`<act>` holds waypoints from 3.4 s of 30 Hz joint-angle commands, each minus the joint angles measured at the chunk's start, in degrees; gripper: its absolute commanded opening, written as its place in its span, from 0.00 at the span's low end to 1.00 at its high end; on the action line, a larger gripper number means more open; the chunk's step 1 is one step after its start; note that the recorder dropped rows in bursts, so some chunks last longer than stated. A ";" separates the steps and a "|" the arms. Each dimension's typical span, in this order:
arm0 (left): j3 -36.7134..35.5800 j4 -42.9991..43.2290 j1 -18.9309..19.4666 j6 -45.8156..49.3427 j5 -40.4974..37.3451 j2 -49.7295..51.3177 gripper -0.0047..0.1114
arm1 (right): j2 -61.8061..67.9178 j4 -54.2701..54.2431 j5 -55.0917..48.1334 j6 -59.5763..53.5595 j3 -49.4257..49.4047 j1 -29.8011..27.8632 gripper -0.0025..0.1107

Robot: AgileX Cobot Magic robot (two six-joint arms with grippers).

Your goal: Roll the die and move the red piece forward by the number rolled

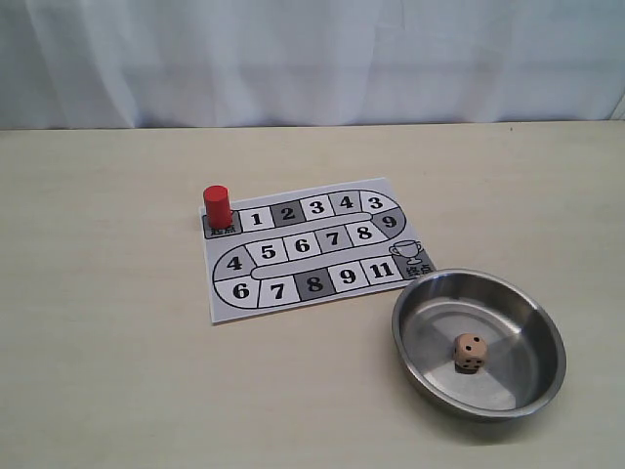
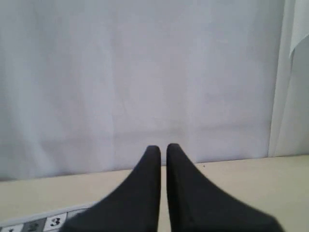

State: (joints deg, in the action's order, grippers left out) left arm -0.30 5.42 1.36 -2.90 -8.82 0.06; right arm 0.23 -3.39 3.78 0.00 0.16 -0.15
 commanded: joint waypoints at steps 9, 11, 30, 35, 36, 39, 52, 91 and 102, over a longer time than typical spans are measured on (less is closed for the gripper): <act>0.30 -0.10 -0.01 -0.12 0.68 -0.06 0.04 | 3.71 -6.44 -25.54 -0.34 21.48 -0.20 0.06; 0.30 -0.10 -0.01 -0.12 0.68 -0.06 0.04 | 8.56 -6.05 -32.03 -0.80 26.76 -0.20 0.06; 0.30 -0.10 -0.01 -0.12 0.68 -0.06 0.04 | 61.79 -7.48 -44.87 -16.68 42.45 12.14 0.54; 0.30 -0.10 -0.01 -0.12 0.68 -0.06 0.04 | 70.23 -8.34 -42.89 -16.68 42.55 12.27 0.54; 0.30 -0.10 -0.01 -0.12 0.68 -0.06 0.04 | 71.40 -8.34 -42.63 -16.68 42.71 12.27 0.54; 0.30 -0.10 -0.01 -0.12 0.68 -0.06 0.04 | 75.32 -9.08 -42.63 -16.68 43.90 12.27 0.54; 0.30 -0.10 -0.01 -0.12 0.68 -0.06 0.04 | 86.18 -11.17 -38.73 -17.32 45.42 12.27 0.54; 0.30 -0.10 -0.01 -0.12 0.68 -0.06 0.04 | 98.95 -13.54 -31.91 -17.32 45.79 12.27 0.53; 0.30 -0.10 -0.01 -0.12 0.68 -0.06 0.04 | 101.11 -13.71 -32.66 -17.32 45.79 12.27 0.47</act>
State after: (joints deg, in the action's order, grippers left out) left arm -0.30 5.42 1.36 -2.90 -8.82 0.06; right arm 100.20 -17.36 -28.54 -17.07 45.81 12.17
